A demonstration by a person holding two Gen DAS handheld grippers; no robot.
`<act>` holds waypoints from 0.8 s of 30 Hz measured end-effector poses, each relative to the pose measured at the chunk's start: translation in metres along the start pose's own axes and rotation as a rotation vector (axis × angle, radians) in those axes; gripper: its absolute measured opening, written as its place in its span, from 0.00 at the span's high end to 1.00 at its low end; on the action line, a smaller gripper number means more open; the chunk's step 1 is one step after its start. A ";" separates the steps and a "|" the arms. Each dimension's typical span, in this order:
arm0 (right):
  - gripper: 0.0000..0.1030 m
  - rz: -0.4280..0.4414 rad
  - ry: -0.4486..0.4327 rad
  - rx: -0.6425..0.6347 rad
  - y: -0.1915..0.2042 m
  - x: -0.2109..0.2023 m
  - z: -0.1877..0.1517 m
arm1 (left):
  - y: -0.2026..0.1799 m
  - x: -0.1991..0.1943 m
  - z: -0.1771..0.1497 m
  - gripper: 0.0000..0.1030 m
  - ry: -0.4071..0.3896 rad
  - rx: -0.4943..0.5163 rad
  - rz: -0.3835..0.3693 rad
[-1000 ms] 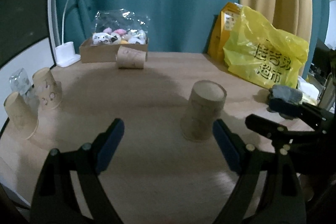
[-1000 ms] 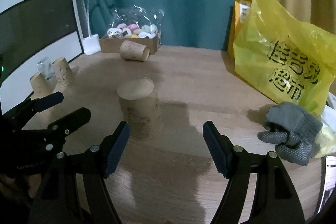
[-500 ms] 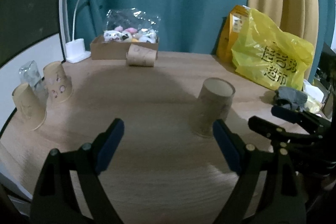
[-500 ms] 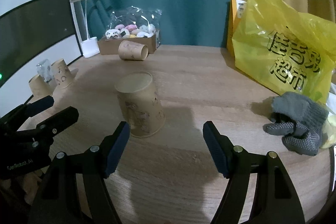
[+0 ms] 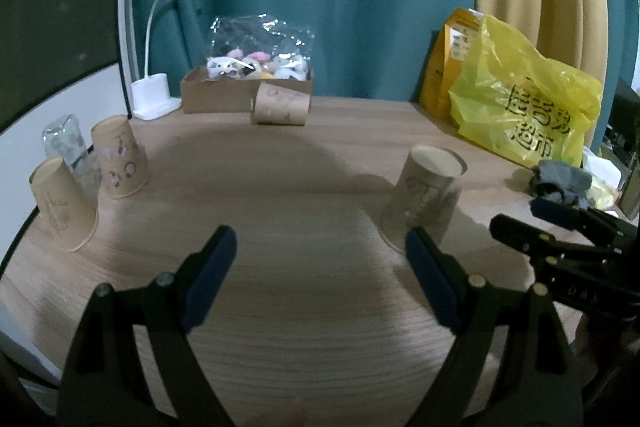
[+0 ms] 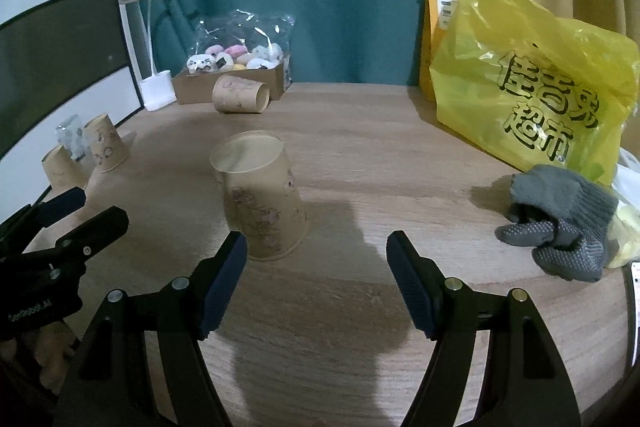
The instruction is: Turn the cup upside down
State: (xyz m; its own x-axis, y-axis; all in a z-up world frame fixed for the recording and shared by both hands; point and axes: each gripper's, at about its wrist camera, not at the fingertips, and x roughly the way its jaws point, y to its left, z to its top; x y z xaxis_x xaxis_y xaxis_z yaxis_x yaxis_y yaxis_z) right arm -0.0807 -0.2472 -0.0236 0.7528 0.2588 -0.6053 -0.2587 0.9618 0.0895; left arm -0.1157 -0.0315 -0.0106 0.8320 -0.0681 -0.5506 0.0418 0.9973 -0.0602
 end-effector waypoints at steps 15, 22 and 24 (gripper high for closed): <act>0.27 -0.006 -0.004 -0.003 0.003 -0.003 -0.003 | 0.002 -0.004 -0.001 0.15 -0.007 0.002 -0.005; 0.27 -0.006 -0.007 -0.006 0.004 -0.005 -0.004 | 0.001 -0.004 -0.002 0.15 -0.006 0.003 -0.005; 0.27 -0.006 -0.006 -0.005 0.004 -0.006 -0.004 | 0.001 -0.005 -0.002 0.15 -0.007 0.002 -0.005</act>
State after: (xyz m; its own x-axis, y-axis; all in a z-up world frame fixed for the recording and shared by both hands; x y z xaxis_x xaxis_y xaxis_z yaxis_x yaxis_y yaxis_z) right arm -0.0887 -0.2458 -0.0225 0.7580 0.2534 -0.6010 -0.2571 0.9629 0.0818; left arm -0.1205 -0.0299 -0.0097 0.8357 -0.0728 -0.5444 0.0470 0.9970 -0.0610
